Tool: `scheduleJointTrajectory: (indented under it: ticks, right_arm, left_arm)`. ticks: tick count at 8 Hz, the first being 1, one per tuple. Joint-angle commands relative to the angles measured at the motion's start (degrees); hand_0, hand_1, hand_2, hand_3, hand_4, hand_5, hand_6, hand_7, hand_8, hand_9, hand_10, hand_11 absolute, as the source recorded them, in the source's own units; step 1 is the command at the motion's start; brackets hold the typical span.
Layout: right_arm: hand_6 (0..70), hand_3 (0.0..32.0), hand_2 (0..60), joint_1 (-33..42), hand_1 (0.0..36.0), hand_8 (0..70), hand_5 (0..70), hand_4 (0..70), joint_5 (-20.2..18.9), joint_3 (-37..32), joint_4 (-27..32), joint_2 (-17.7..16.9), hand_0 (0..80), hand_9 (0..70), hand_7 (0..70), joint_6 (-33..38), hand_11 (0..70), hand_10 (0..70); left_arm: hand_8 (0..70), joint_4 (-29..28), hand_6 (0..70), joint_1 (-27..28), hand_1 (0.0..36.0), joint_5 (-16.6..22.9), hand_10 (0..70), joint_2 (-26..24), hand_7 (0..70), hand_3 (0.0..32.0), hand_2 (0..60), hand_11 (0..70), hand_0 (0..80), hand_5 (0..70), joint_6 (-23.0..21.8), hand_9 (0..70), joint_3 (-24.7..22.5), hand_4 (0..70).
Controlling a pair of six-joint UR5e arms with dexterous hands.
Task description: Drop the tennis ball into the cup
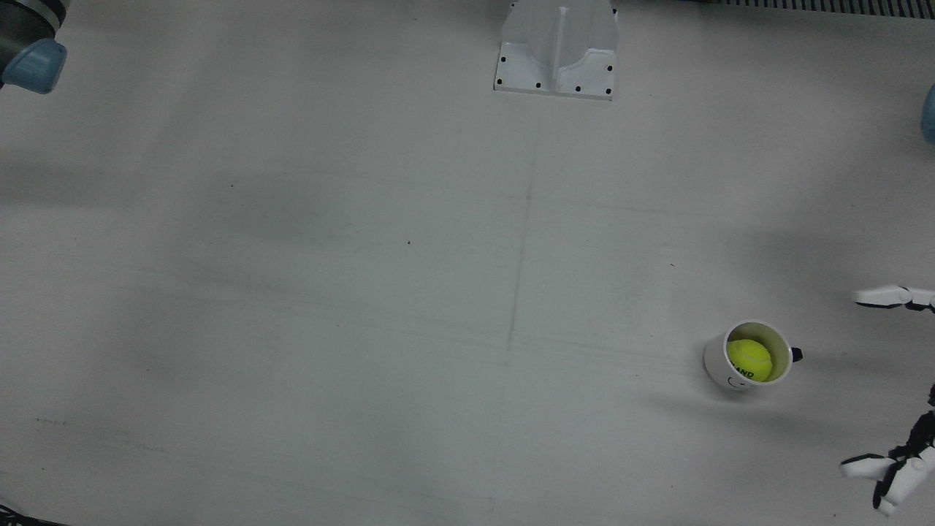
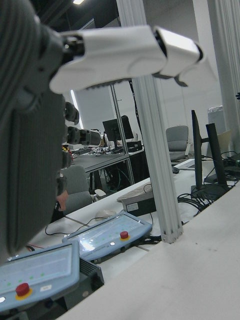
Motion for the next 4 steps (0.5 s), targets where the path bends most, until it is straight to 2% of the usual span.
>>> scheduleJointTrajectory:
  ticks: [1,3,4]
  right_arm:
    - [0.0,0.0,0.0,0.0,0.0,0.0,0.0,0.0,0.0,0.09,0.0,0.0,0.0,0.0,0.0,0.0,0.0,0.0]
    - [0.0,0.0,0.0,0.0,0.0,0.0,0.0,0.0,0.0,0.0,0.0,0.0,0.0,0.0,0.0,0.0,0.0,0.0]
    - [0.0,0.0,0.0,0.0,0.0,0.0,0.0,0.0,0.0,0.09,0.0,0.0,0.0,0.0,0.0,0.0,0.0,0.0]
  left_arm:
    - [0.0,1.42,0.3,-9.77,25.0,-0.15,0.0,-9.11,15.1,0.0,18.6,0.0,50.1,2.1,0.06,1.6,12.65,0.0]
    - [0.0,0.54,0.0,-16.63,27.8,0.02,0.0,-9.02,17.2,0.0,20.6,0.0,52.1,2.7,-0.55,2.0,17.06,0.0]
    - [0.0,2.98,2.0,-17.44,29.3,0.02,0.0,-8.93,16.5,0.0,21.6,0.0,54.2,4.8,-0.64,1.9,17.16,0.0]
